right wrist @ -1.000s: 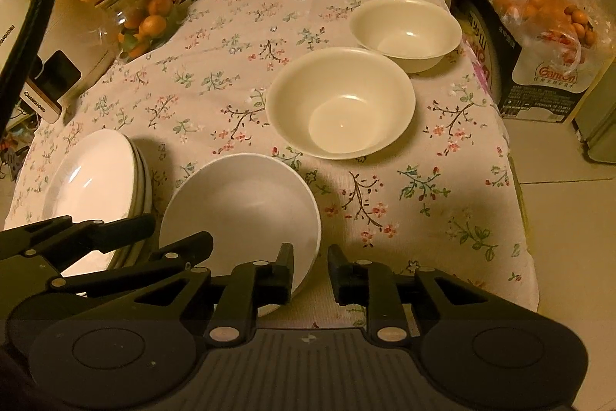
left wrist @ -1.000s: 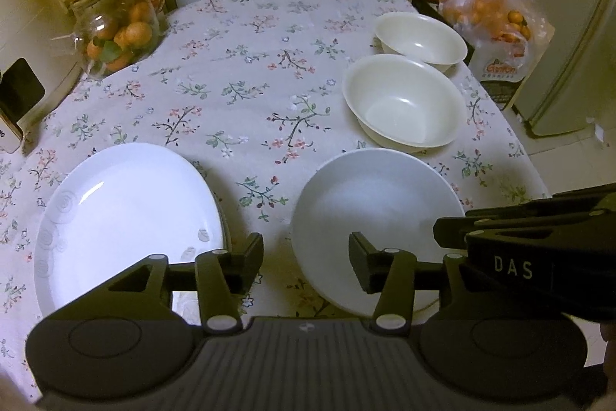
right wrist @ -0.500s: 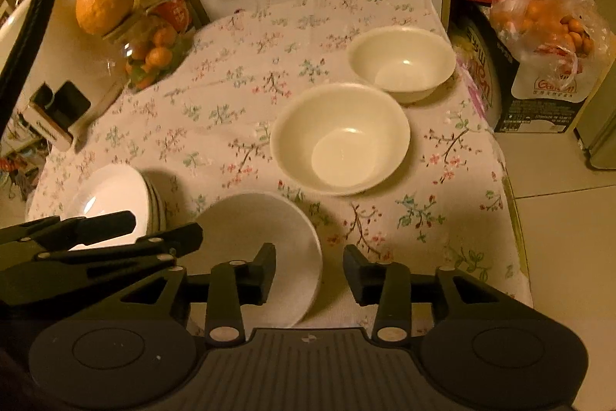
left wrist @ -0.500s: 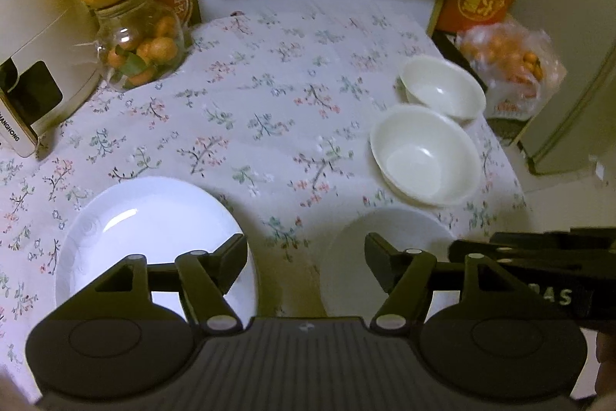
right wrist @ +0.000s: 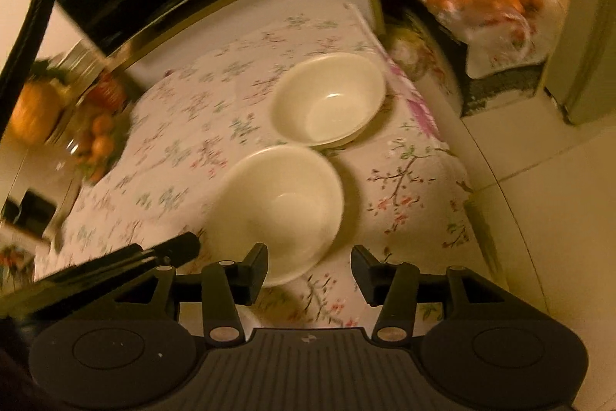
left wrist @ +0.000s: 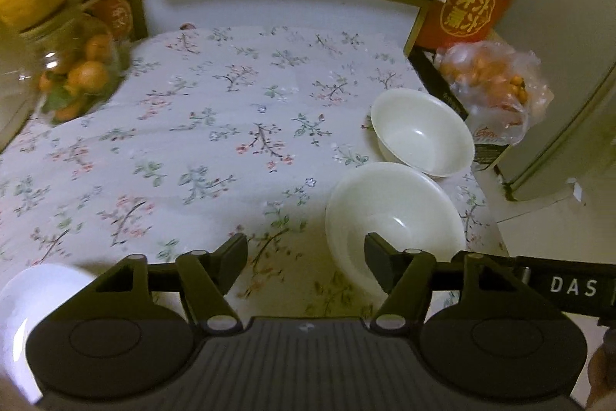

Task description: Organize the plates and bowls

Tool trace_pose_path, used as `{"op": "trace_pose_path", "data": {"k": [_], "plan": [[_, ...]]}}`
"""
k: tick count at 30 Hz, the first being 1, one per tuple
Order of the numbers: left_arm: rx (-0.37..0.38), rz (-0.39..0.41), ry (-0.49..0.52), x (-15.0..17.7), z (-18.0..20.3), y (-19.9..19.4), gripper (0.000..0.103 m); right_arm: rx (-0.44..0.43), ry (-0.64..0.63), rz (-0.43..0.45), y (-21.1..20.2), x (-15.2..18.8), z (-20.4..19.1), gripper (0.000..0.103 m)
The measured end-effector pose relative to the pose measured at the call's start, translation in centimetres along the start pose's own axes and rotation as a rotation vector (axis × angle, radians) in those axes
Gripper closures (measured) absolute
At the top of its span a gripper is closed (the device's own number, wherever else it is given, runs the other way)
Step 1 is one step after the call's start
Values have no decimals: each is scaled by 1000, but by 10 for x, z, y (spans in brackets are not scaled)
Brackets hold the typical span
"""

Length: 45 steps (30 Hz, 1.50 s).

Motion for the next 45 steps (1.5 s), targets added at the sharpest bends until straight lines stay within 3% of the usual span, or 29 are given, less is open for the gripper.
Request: {"op": "trace_pose_path", "data": {"k": [12, 15, 17, 29, 45], "plan": [[11, -30, -2, -6, -2, 28, 68, 50, 37, -14, 33, -9, 14, 59], [34, -48, 4, -3, 1, 33, 88, 51, 10, -24, 40, -6, 8, 72], [54, -53, -5, -1, 3, 33, 95, 46, -12, -33, 43, -3, 2, 92], [85, 3, 28, -7, 8, -2, 96, 38, -57, 40, 20, -11, -8, 94], [43, 80, 52, -2, 8, -35, 95, 9, -101, 102, -7, -7, -29, 93]]}}
Point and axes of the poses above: each gripper's, at about its wrist camera, not at the fingertips, and y roughly the way its jaws point, z to its right, x to its underside, the point moved 10 cm from there along y, roughly the way its jaws point, and after that the axes turned 7 degrees about x, right-handed, at the moved point
